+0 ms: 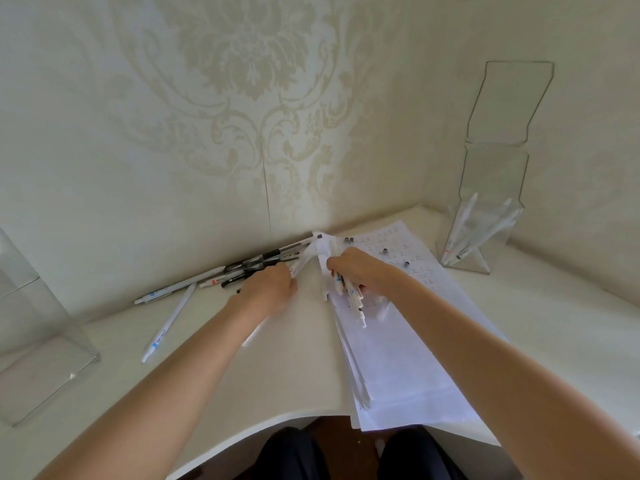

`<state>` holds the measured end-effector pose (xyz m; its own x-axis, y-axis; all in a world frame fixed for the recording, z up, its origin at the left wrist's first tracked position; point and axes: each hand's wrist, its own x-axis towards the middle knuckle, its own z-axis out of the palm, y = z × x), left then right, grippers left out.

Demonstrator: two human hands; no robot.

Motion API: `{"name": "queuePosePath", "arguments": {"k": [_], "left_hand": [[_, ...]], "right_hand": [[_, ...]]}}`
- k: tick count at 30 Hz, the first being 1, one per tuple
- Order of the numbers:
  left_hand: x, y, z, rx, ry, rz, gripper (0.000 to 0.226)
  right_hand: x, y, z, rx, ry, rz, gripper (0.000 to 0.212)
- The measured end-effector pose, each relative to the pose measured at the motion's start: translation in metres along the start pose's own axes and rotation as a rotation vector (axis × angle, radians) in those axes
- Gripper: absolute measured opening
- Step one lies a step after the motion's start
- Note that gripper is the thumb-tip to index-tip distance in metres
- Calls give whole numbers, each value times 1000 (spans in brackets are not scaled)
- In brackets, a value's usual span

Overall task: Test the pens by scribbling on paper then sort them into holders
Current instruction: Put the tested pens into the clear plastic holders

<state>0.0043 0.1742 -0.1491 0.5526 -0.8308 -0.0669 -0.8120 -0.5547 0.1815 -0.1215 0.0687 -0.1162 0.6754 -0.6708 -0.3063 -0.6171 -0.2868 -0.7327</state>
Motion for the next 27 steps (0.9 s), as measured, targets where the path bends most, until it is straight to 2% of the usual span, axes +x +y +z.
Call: {"name": "queuePosePath", "arguments": {"k": [4, 8, 11, 15, 19, 22, 27], "left_hand": [[7, 6, -6, -144, -33, 79, 26], [10, 23, -15, -458, 4, 111, 25], [16, 34, -20, -661, 58, 66, 29], [22, 38, -26, -1023, 153, -82, 25], [13, 43, -32, -1288, -8, 0, 15], [9, 56, -27, -1312, -136, 9, 15], [10, 84, -9, -1198, -253, 34, 20]], "right_hand": [[-4, 16, -18, 123, 73, -12, 20], [-11, 25, -36, 275, 132, -51, 24], [-12, 32, -46, 313, 155, -66, 29], [-12, 39, -52, 351, 172, -69, 30], [-12, 43, -56, 385, 182, -93, 31], [-14, 46, -62, 373, 198, -91, 32], [-15, 63, -74, 301, 266, -17, 32]]}}
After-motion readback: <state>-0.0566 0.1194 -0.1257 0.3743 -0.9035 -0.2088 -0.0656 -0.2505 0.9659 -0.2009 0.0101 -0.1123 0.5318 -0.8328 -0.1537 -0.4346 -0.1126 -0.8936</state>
